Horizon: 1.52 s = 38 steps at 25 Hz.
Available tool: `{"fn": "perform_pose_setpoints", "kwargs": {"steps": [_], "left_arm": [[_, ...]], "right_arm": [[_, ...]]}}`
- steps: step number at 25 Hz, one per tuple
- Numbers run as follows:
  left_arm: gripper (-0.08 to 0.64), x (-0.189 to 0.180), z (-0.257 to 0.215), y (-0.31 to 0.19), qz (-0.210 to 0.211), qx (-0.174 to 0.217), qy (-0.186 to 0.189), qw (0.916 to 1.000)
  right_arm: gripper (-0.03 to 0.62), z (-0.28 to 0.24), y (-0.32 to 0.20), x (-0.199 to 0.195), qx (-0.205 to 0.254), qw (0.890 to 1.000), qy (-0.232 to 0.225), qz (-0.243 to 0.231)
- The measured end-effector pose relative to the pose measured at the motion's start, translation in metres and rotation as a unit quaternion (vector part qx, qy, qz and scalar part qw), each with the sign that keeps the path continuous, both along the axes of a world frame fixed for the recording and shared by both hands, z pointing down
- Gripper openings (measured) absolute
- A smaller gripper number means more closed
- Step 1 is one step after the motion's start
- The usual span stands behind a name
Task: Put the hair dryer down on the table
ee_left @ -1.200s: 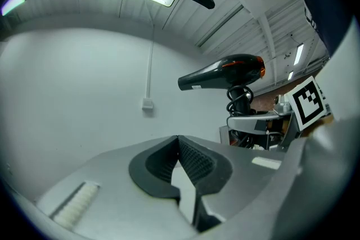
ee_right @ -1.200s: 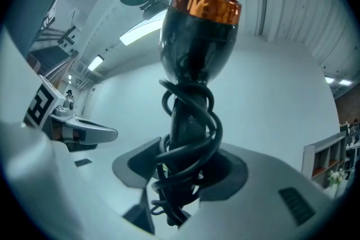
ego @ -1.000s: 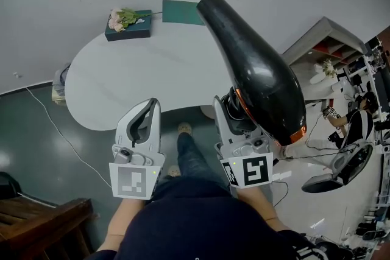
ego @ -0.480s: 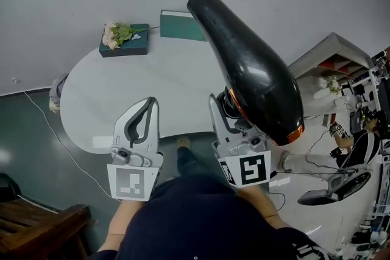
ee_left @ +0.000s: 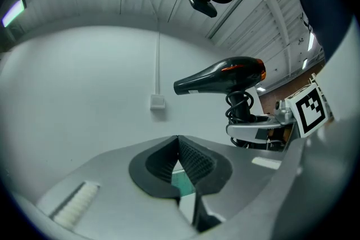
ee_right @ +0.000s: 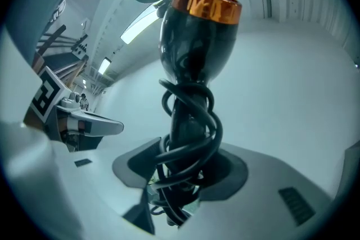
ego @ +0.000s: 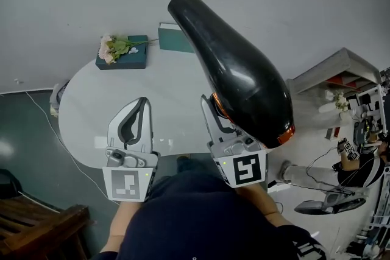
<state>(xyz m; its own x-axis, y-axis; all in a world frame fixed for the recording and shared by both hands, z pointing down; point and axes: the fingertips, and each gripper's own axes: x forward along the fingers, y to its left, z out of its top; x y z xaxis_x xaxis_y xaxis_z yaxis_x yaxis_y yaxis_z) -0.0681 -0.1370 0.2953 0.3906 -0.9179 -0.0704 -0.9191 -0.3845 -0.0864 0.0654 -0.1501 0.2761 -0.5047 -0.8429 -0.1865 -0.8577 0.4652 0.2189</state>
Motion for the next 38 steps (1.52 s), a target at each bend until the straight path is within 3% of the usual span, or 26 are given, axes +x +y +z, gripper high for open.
{"fn": "perform_pose_setpoints", "kwargs": {"steps": [14,25,38], "left_arm": [[0.011,-0.006,0.015,-0.033,-0.024,-0.007,-0.005,0.9997],[0.011,-0.026,0.030,-0.056,-0.011,-0.035,-0.010,0.9993],[0.011,-0.026,0.060,-0.070,0.007,-0.068,-0.013,0.9976]], "right_arm": [[0.215,0.033,-0.044,-0.008,-0.039,0.999,0.002,-0.032],[0.215,0.047,-0.053,-0.026,-0.053,0.998,0.006,-0.026],[0.215,0.097,-0.063,-0.030,-0.121,0.992,0.013,-0.025]]}}
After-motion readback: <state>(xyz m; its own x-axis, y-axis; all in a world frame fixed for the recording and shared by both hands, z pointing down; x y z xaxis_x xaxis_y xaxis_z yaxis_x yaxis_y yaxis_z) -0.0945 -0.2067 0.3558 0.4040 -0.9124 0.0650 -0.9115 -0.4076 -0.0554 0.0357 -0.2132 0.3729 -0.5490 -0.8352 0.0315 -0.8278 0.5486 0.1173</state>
